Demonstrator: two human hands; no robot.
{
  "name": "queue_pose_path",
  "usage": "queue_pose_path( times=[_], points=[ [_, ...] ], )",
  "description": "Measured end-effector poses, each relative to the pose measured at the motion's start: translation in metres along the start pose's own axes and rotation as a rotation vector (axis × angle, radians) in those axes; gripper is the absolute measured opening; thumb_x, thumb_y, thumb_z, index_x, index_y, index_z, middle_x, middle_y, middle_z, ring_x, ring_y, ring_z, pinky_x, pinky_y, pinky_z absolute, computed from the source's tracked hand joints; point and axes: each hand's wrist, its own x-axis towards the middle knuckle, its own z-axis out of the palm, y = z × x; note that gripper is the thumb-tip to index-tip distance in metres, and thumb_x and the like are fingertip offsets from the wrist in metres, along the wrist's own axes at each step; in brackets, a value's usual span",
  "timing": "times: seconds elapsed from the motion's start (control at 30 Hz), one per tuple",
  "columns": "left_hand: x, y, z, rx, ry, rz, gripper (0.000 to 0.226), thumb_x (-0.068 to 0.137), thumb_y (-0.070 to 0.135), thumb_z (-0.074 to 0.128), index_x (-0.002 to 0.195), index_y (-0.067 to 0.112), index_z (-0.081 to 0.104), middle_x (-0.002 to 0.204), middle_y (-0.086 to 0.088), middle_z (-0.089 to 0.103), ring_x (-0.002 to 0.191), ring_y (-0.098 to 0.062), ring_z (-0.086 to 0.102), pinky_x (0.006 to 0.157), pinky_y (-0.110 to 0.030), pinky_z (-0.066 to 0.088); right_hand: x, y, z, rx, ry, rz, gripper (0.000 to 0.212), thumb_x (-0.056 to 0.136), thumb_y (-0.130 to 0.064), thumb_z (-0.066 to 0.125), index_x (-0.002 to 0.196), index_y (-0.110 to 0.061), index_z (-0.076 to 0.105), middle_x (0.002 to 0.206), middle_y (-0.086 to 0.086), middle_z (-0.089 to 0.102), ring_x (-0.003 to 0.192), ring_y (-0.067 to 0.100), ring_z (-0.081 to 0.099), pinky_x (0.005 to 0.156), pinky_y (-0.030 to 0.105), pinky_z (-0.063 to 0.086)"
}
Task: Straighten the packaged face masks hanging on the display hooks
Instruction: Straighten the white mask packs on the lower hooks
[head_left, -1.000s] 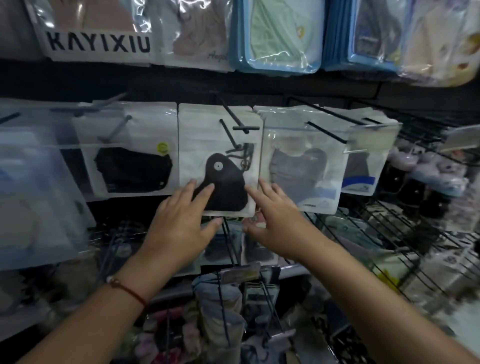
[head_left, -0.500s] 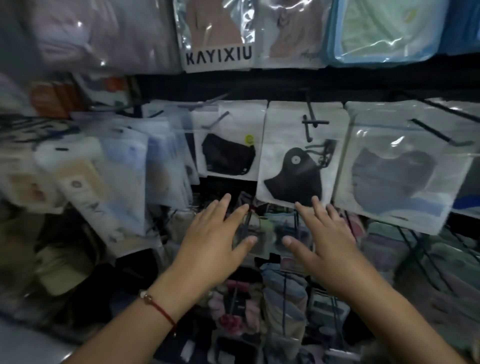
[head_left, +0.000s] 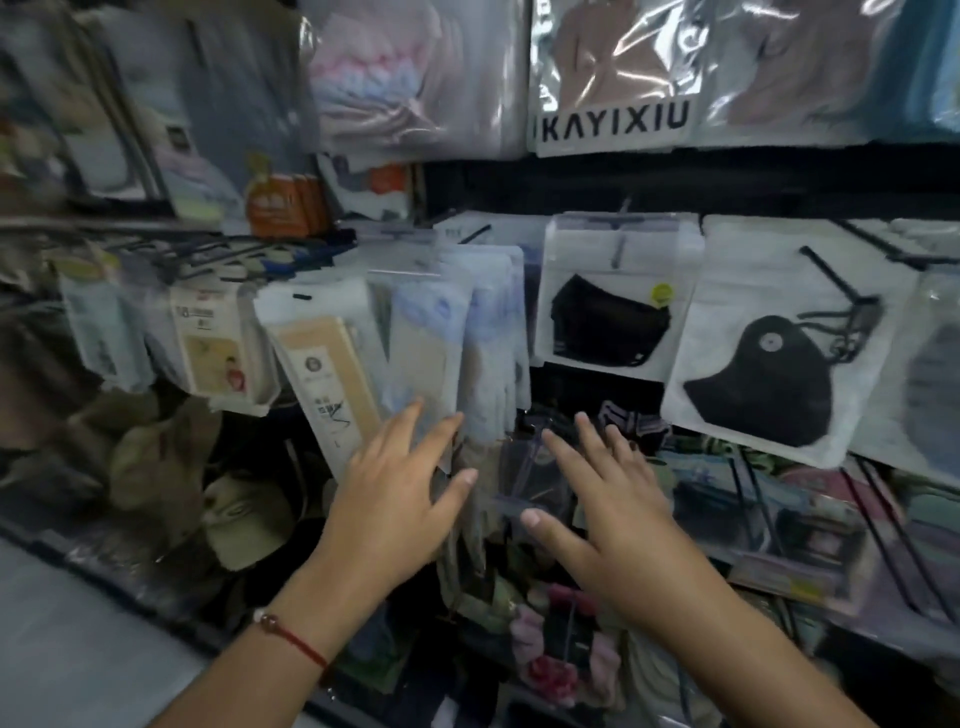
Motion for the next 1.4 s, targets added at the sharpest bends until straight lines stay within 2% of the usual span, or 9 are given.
queue_pose_path(
  times=[0.27,0.37,0.53,0.6,0.77,0.97,1.17,1.27,1.4],
  points=[
    [0.038,-0.1,-0.003,-0.285,0.02,0.37,0.043,0.1,0.052,0.046,0.14,0.038,0.048,0.153,0.027,0.025,0.141,0.011,0.014,0.118,-0.02,0.017,0.05,-0.108,0.027,-0.022,0.342,0.031,0.081,0.089,-0.073,0.025,0.145,-0.046,-0.027,0.148,-0.02,-0.044,0.137,0.007,-0.04,0.111,0.026,-0.016],
    [0.057,-0.125,0.005,-0.23,0.004,0.411,0.05,0.102,0.05,0.043,0.149,0.038,0.035,0.157,0.021,0.022,0.146,-0.002,0.017,0.12,-0.026,0.017,0.063,-0.128,0.04,-0.07,0.396,0.049,0.078,0.093,-0.07,0.029,0.142,-0.048,-0.027,0.146,-0.02,-0.046,0.135,0.006,-0.044,0.106,0.024,-0.022],
    [0.08,-0.133,0.016,-0.041,-0.11,0.464,0.069,0.101,0.052,0.041,0.154,0.047,-0.002,0.158,0.011,-0.036,0.151,-0.017,-0.018,0.122,-0.043,0.013,0.087,-0.127,0.054,-0.177,0.299,0.152,0.075,0.097,-0.061,0.034,0.151,-0.042,-0.015,0.146,-0.015,-0.048,0.134,0.016,-0.047,0.11,0.035,-0.022],
    [0.092,-0.133,0.02,-0.036,-0.103,0.48,0.071,0.101,0.05,0.042,0.154,0.048,-0.006,0.155,0.01,-0.043,0.148,-0.019,-0.027,0.121,-0.047,0.014,0.099,-0.119,0.057,-0.193,0.318,0.2,0.073,0.098,-0.059,0.036,0.152,-0.042,-0.012,0.148,-0.014,-0.046,0.135,0.02,-0.046,0.11,0.037,-0.021],
    [0.114,-0.126,0.042,-0.031,-0.009,0.443,0.079,0.097,0.044,0.051,0.156,0.045,-0.002,0.157,0.002,-0.04,0.147,-0.027,-0.033,0.12,-0.053,0.005,0.117,-0.098,0.064,-0.165,0.319,0.25,0.075,0.098,-0.056,0.04,0.152,-0.042,-0.011,0.151,-0.011,-0.043,0.139,0.02,-0.041,0.118,0.041,-0.012],
    [0.133,-0.117,0.064,-0.049,0.149,0.427,0.081,0.088,0.043,0.063,0.157,0.037,0.02,0.167,-0.012,-0.01,0.151,-0.043,-0.01,0.117,-0.062,0.015,0.141,-0.076,0.061,-0.058,0.449,0.225,0.079,0.095,-0.055,0.048,0.152,-0.046,-0.005,0.153,-0.015,-0.039,0.145,0.018,-0.029,0.119,0.045,0.007],
    [0.161,-0.101,0.07,-0.071,0.034,0.358,0.076,0.097,0.048,0.048,0.156,0.044,0.001,0.157,0.0,-0.041,0.143,-0.035,-0.038,0.119,-0.054,-0.01,0.18,-0.047,0.064,-0.008,0.542,0.163,0.081,0.093,-0.045,0.057,0.155,-0.037,0.006,0.158,-0.009,-0.031,0.149,0.02,-0.017,0.12,0.05,0.017],
    [0.178,-0.098,0.072,-0.163,0.066,0.368,0.071,0.097,0.042,0.053,0.156,0.04,0.014,0.162,0.0,-0.031,0.148,-0.035,-0.028,0.122,-0.056,0.001,0.198,-0.033,0.06,0.045,0.588,0.124,0.079,0.093,-0.04,0.06,0.155,-0.035,0.012,0.161,-0.009,-0.024,0.151,0.02,-0.011,0.118,0.052,0.022],
    [0.18,-0.108,0.076,-0.425,0.215,0.307,0.069,0.096,0.037,0.059,0.154,0.041,0.022,0.165,0.002,-0.015,0.152,-0.018,-0.015,0.12,-0.033,0.001,0.206,-0.027,0.061,0.342,0.701,0.088,0.083,0.093,-0.037,0.062,0.154,-0.042,0.006,0.161,-0.016,-0.019,0.148,0.001,-0.005,0.114,0.028,0.025]
  ],
)
